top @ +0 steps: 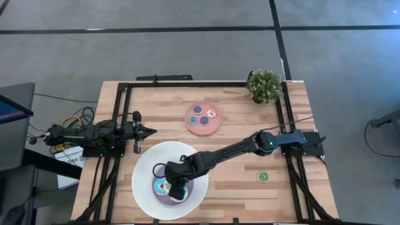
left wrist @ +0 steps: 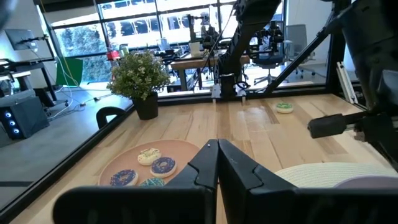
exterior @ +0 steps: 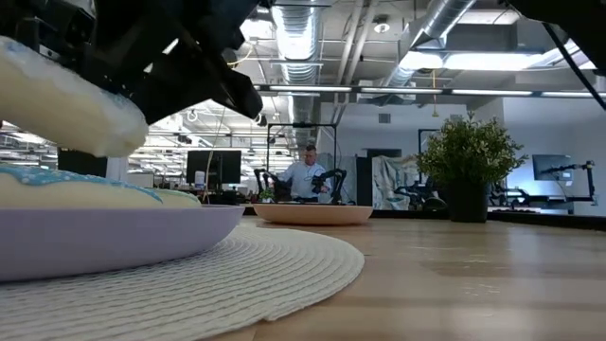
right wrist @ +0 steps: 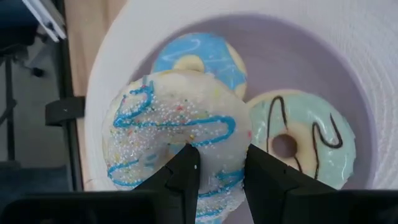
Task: Pick & Place donuts
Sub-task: Put the big white donut on the purple plate, then put the small green donut on the pink plate
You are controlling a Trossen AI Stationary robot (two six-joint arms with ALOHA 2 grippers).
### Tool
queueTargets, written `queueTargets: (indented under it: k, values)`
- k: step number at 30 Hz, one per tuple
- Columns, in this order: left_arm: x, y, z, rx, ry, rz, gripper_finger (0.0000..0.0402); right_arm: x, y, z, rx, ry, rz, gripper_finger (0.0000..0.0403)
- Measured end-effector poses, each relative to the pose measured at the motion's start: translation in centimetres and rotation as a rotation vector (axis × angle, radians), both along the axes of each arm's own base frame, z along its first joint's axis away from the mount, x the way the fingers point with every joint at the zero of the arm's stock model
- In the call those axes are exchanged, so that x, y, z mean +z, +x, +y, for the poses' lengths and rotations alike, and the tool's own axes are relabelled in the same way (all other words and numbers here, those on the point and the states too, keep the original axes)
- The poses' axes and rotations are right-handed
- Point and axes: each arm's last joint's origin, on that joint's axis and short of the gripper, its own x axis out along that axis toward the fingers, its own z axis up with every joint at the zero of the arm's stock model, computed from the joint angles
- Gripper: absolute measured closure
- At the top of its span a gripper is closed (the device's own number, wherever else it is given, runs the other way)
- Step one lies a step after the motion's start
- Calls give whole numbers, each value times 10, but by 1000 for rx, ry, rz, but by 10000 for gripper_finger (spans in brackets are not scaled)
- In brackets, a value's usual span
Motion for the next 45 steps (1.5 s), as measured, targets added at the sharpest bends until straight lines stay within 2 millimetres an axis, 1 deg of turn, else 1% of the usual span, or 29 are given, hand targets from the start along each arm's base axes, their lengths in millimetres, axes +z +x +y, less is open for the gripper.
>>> queueTargets:
  k: [4, 11, 26, 30, 40, 45]
  values:
    - [0, 0, 0, 0, 0, 0, 401, 1, 2, -4, -7, -15, -11, 304]
    - [0, 0, 0, 0, 0, 0, 401, -2, 2, -3, 9, -26, -20, 304]
    - [0, 0, 0, 0, 0, -1, 401, 0, 3, 2, 43, -38, -54, 299]
    - [0, 0, 0, 0, 0, 0, 401, 0, 2, 3, 46, -38, -54, 278]
    - [0, 0, 0, 0, 0, -1, 401, 0, 3, 3, 46, -36, -58, 203]
    - [0, 0, 0, 0, 0, -1, 401, 0, 3, 3, 46, -35, -57, 179]
